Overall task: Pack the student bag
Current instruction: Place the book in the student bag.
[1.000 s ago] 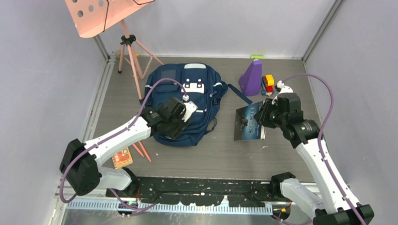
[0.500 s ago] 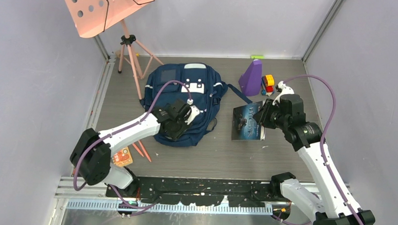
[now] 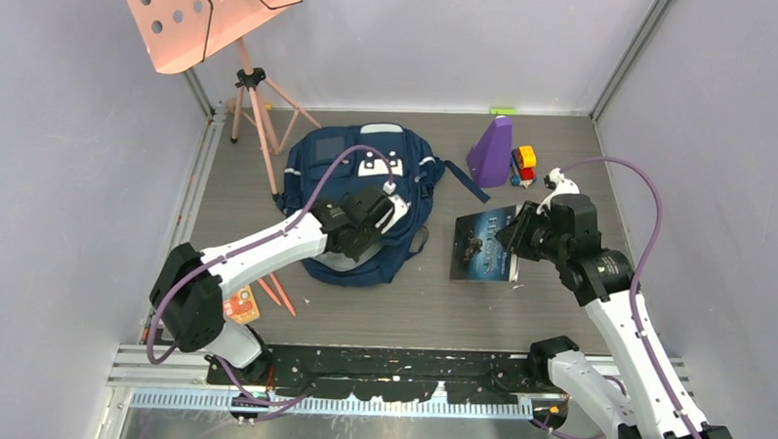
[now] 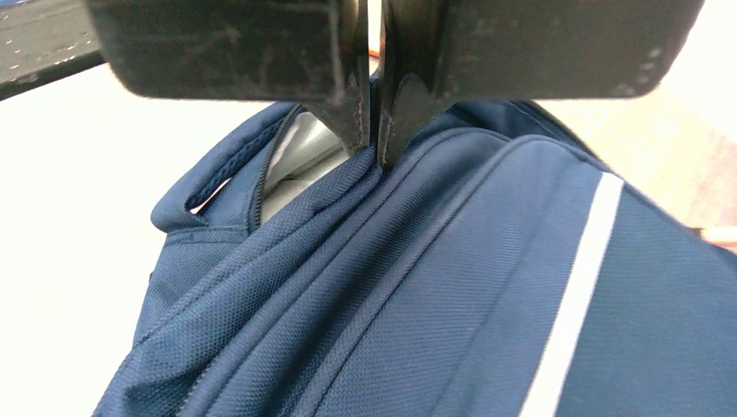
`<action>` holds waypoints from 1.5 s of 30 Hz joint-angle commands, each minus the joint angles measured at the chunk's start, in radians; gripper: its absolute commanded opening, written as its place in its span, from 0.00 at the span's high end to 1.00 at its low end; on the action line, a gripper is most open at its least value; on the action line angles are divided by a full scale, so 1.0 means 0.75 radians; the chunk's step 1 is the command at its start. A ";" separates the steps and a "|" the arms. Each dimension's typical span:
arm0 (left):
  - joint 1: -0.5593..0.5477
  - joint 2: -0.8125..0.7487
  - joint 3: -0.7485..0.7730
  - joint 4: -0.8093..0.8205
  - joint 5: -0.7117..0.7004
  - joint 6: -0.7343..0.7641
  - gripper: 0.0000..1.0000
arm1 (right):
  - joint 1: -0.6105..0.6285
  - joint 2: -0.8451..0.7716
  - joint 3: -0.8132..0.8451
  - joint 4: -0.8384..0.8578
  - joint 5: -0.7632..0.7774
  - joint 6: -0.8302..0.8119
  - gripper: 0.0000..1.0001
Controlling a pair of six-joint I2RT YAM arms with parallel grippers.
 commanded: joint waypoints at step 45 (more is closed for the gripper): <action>-0.067 -0.359 0.207 0.613 0.535 -0.179 1.00 | 0.300 -0.020 -0.414 1.438 0.085 1.054 0.99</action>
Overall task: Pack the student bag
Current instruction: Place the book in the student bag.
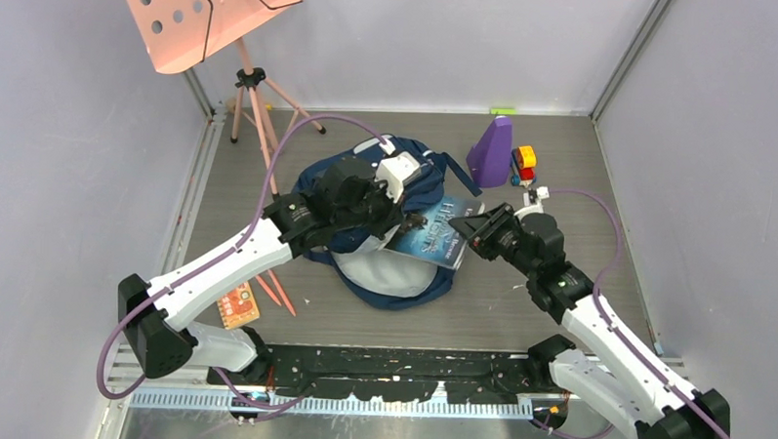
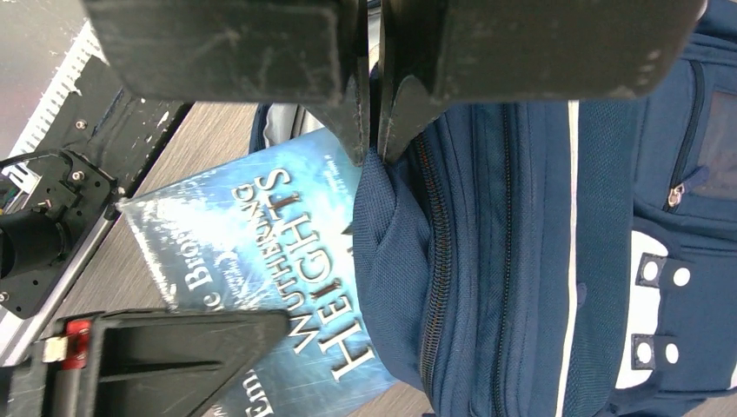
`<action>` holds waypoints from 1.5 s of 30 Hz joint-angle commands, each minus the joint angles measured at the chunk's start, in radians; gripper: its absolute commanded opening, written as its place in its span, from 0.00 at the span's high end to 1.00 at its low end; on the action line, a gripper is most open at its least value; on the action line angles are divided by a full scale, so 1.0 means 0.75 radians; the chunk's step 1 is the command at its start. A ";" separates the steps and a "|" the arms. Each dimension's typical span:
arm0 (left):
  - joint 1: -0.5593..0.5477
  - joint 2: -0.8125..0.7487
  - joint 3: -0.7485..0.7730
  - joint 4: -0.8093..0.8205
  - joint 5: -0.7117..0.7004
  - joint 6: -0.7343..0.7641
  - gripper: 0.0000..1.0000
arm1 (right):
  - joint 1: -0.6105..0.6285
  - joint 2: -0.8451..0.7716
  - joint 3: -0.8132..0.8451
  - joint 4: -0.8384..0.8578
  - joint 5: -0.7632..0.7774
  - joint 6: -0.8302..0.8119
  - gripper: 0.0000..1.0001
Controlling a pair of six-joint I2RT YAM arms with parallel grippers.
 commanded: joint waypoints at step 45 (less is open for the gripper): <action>-0.017 -0.120 0.011 0.205 -0.009 0.021 1.00 | 0.539 1.073 0.135 1.060 1.169 -0.492 0.22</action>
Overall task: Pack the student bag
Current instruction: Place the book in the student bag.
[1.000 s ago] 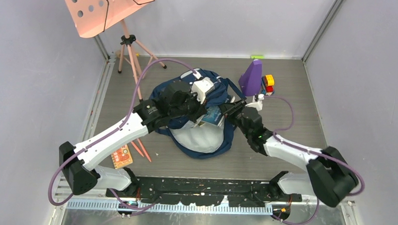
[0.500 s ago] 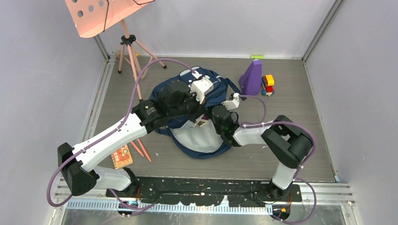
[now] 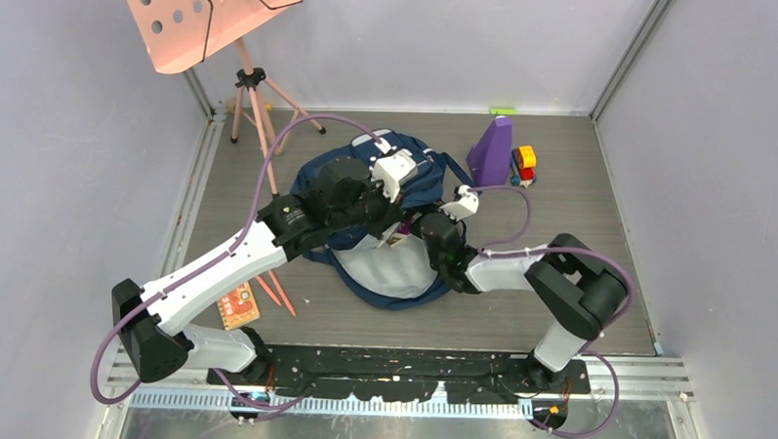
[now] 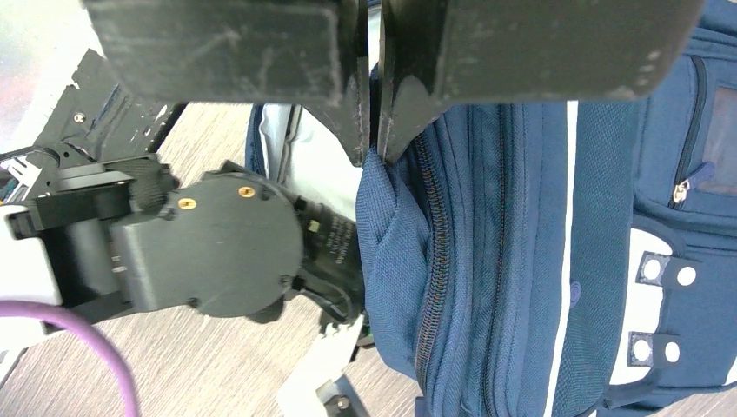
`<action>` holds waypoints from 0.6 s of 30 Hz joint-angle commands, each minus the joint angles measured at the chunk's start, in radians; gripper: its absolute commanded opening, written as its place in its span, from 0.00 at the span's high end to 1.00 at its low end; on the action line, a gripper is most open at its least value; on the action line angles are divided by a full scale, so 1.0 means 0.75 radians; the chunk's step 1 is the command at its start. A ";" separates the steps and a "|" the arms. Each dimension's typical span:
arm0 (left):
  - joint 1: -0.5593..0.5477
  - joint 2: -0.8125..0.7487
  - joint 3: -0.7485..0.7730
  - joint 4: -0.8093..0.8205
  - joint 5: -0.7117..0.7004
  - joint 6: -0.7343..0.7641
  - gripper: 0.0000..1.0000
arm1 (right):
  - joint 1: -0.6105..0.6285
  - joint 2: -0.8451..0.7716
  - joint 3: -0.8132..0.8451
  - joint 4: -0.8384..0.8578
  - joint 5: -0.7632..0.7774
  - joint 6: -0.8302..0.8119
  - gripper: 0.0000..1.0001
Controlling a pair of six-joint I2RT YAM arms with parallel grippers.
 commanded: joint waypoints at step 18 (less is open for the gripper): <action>-0.014 -0.043 0.027 0.161 -0.095 0.014 1.00 | 0.065 -0.881 0.006 -1.299 -0.002 -0.443 0.17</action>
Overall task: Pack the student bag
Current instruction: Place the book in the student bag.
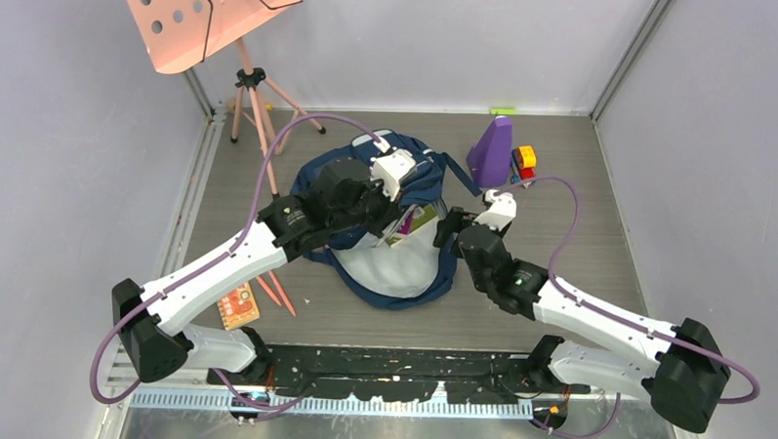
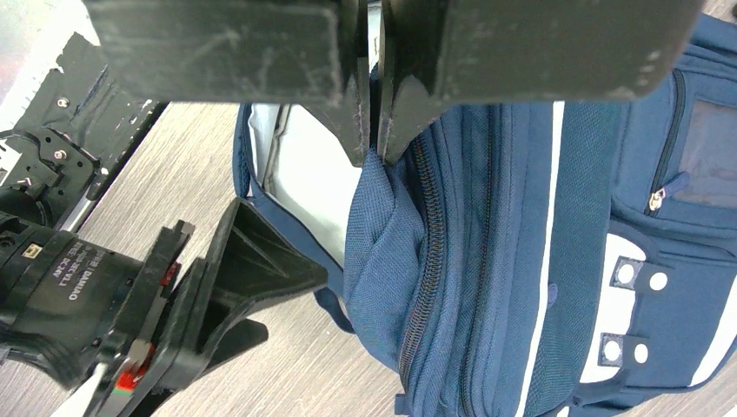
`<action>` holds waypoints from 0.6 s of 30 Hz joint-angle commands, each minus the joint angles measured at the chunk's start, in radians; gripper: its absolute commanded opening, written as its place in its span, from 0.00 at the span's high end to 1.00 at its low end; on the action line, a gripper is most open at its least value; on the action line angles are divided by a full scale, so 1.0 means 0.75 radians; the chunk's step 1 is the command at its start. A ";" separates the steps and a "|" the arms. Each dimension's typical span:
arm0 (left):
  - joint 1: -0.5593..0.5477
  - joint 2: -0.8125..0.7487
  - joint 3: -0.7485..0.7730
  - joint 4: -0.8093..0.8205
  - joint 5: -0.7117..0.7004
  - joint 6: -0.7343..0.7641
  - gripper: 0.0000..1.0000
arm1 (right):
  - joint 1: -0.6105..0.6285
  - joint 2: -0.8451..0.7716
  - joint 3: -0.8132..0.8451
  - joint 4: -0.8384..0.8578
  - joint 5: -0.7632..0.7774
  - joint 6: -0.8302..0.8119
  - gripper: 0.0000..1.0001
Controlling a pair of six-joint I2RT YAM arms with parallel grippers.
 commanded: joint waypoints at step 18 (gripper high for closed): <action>-0.005 -0.046 0.007 0.168 -0.074 0.033 1.00 | 0.001 0.358 0.239 -0.525 -0.041 0.085 0.41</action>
